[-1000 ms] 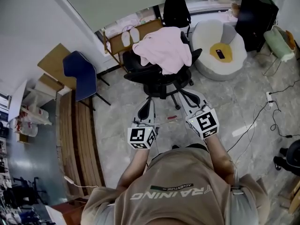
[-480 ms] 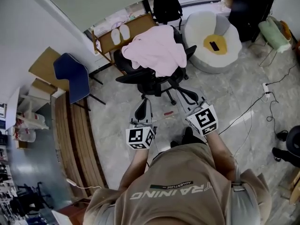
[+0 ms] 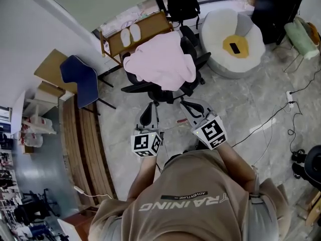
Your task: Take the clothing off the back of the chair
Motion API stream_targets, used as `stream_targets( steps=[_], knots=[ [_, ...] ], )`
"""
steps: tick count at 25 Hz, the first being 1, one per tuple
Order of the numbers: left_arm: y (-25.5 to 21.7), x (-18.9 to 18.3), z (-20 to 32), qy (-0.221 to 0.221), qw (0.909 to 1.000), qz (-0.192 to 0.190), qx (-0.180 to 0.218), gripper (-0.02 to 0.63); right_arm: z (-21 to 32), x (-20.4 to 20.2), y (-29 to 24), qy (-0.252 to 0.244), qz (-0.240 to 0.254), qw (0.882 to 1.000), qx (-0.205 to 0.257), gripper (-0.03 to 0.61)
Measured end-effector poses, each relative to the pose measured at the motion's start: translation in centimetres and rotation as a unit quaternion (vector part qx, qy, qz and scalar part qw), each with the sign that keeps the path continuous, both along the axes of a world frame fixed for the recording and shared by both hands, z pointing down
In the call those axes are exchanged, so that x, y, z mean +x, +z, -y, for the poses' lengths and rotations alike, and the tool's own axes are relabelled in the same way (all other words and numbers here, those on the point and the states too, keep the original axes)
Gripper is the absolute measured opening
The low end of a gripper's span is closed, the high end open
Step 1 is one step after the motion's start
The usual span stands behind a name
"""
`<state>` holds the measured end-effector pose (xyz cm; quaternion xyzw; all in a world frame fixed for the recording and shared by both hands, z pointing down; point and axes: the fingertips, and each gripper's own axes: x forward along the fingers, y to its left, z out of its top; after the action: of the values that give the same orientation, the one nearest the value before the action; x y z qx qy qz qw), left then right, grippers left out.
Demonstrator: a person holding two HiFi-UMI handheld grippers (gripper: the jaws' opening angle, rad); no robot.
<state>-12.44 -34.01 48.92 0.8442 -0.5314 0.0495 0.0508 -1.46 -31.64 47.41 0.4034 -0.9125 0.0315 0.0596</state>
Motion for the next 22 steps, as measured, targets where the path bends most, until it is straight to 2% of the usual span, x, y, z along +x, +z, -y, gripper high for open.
stream_targets(
  steps=[6, 10, 13, 18, 22],
  knots=[
    [0.1, 2.0, 0.8, -0.004, 1.0000, 0.006, -0.001, 0.009, 0.2, 0.3, -0.7, -0.022, -0.014, 1.000, 0.016, 0.034],
    [0.0, 2.5, 1.6, 0.002, 1.0000, 0.007, 0.000, 0.009, 1.5, 1.2, -2.2, -0.003, -0.024, 0.999, 0.032, 0.034],
    [-0.5, 2.9, 2.3, 0.010, 0.9999, 0.010, 0.003, 0.009, 2.4, 1.8, -3.4, 0.013, -0.016, 0.999, 0.025, 0.034],
    [-3.6, 1.8, 3.8, 0.012, 0.9991, 0.020, 0.037, 0.009, 4.0, 1.6, -5.6, 0.032, -0.002, 0.999, 0.037, 0.034],
    [-3.4, 0.3, 3.7, 0.004, 0.9996, 0.010, 0.025, 0.009, 3.8, 1.4, -5.9, 0.044, 0.013, 0.999, 0.026, 0.034]
  ],
)
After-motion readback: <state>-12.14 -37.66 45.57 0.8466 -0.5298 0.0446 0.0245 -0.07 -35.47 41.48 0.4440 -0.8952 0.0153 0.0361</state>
